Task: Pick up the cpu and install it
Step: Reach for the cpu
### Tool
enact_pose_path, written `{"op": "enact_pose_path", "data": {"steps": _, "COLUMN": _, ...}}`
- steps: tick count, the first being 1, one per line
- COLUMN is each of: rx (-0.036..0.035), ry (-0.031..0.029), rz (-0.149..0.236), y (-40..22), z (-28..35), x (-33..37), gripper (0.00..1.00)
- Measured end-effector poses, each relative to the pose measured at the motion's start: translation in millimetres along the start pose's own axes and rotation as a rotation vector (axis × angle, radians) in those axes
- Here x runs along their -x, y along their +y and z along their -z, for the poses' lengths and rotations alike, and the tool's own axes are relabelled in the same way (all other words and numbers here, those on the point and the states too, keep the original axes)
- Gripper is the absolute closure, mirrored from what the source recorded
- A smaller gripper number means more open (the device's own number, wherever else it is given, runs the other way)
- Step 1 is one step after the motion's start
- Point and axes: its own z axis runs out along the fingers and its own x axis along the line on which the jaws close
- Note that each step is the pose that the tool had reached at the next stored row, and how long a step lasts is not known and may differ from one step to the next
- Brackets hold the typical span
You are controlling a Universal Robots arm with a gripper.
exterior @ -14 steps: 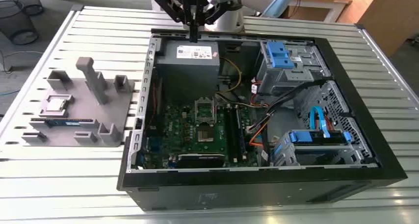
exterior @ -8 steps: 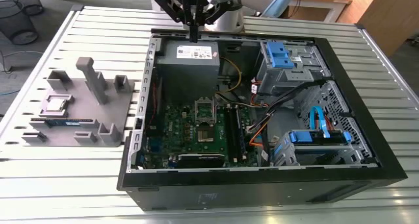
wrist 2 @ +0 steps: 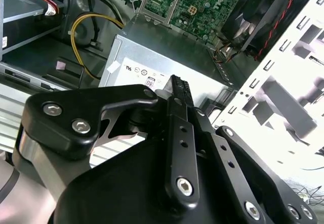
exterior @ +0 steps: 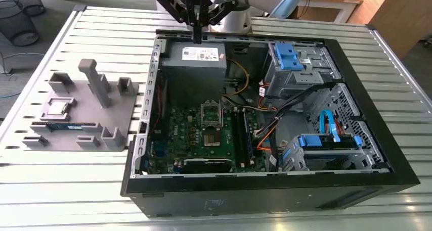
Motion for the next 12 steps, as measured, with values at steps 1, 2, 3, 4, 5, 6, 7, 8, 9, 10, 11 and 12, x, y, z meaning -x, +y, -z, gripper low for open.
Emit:
{"op": "enact_pose_path", "data": {"steps": 1, "rx": 0.0000, "ry": 0.0000, "rz": 0.000, "y": 0.0, "z": 0.0, "x": 0.0, "gripper": 0.89}}
{"op": "enact_pose_path", "data": {"steps": 2, "rx": 0.0000, "ry": 0.0000, "rz": 0.000, "y": 0.0, "z": 0.0, "x": -0.2, "gripper": 0.89}}
{"op": "enact_pose_path", "data": {"steps": 3, "rx": 0.0000, "ry": 0.0000, "rz": 0.000, "y": -0.1, "z": 0.0, "x": -0.5, "gripper": 0.89}}
{"op": "enact_pose_path", "data": {"steps": 4, "rx": 0.0000, "ry": 0.0000, "rz": 0.000, "y": -0.1, "z": 0.0, "x": -0.6, "gripper": 0.89}}
{"op": "enact_pose_path", "data": {"steps": 5, "rx": 0.0000, "ry": 0.0000, "rz": 0.000, "y": -0.1, "z": 0.0, "x": -0.8, "gripper": 0.89}}
{"op": "enact_pose_path", "data": {"steps": 6, "rx": 0.0000, "ry": 0.0000, "rz": 0.000, "y": -0.1, "z": 0.0, "x": -1.0, "gripper": 0.89}}
{"op": "enact_pose_path", "data": {"steps": 7, "rx": 0.0000, "ry": 0.0000, "rz": 0.000, "y": -0.1, "z": 0.0, "x": -1.3, "gripper": 0.89}}
{"op": "enact_pose_path", "data": {"steps": 8, "rx": 0.0000, "ry": 0.0000, "rz": 0.000, "y": -0.1, "z": 0.0, "x": -1.6, "gripper": 0.89}}
{"op": "enact_pose_path", "data": {"steps": 9, "rx": 0.0000, "ry": 0.0000, "rz": 0.000, "y": -0.2, "z": 0.1, "x": -1.9, "gripper": 0.89}}
{"op": "enact_pose_path", "data": {"steps": 10, "rx": 0.0000, "ry": 0.0000, "rz": 0.000, "y": -0.2, "z": 0.0, "x": -2.3, "gripper": 0.89}}
{"op": "enact_pose_path", "data": {"steps": 11, "rx": 0.0000, "ry": 0.0000, "rz": 0.000, "y": -0.2, "z": 0.1, "x": -2.6, "gripper": 0.89}}
{"op": "enact_pose_path", "data": {"steps": 12, "rx": 0.0000, "ry": 0.0000, "rz": 0.000, "y": -0.3, "z": 0.1, "x": -3.0, "gripper": 0.89}}
